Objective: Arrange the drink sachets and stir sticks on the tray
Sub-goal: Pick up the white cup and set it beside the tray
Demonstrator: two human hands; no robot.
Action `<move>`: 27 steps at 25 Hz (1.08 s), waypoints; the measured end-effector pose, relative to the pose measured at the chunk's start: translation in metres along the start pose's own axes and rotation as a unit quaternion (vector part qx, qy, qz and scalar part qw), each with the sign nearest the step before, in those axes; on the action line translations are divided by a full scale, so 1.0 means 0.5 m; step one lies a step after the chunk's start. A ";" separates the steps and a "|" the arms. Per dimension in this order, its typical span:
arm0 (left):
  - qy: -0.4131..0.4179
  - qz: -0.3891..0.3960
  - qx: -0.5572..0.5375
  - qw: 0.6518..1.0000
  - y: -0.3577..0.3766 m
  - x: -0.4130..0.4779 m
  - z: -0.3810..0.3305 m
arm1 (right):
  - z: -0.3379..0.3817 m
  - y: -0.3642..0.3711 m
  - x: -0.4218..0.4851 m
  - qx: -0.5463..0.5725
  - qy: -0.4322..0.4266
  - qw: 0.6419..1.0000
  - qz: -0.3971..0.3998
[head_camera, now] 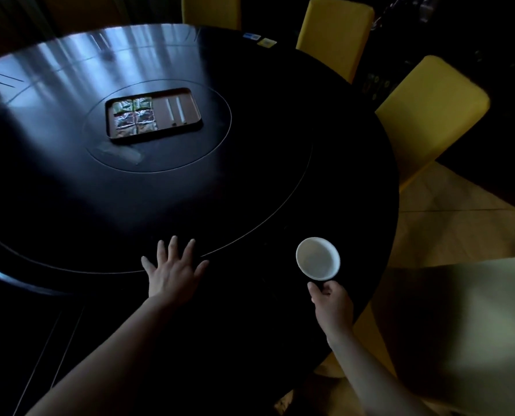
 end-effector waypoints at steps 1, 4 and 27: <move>0.004 0.013 -0.007 1.000 0.014 0.001 0.006 | 0.010 0.004 -0.005 0.007 0.000 1.000 -0.001; 0.025 0.019 -0.030 0.999 0.030 -0.010 0.007 | 0.030 0.002 -0.013 0.066 0.020 0.998 -0.012; 0.012 -0.120 0.008 0.993 -0.153 0.313 0.015 | 0.456 0.174 0.313 0.120 -0.100 0.986 0.058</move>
Point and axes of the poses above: each hand's wrist, its own x-axis towards the middle knuckle, its own y-axis out of the palm, z = x × y, the point moved 9 cm from there along x, towards the middle knuckle, and after that the axes turned 6 degrees about z, right-handed, at the moved point
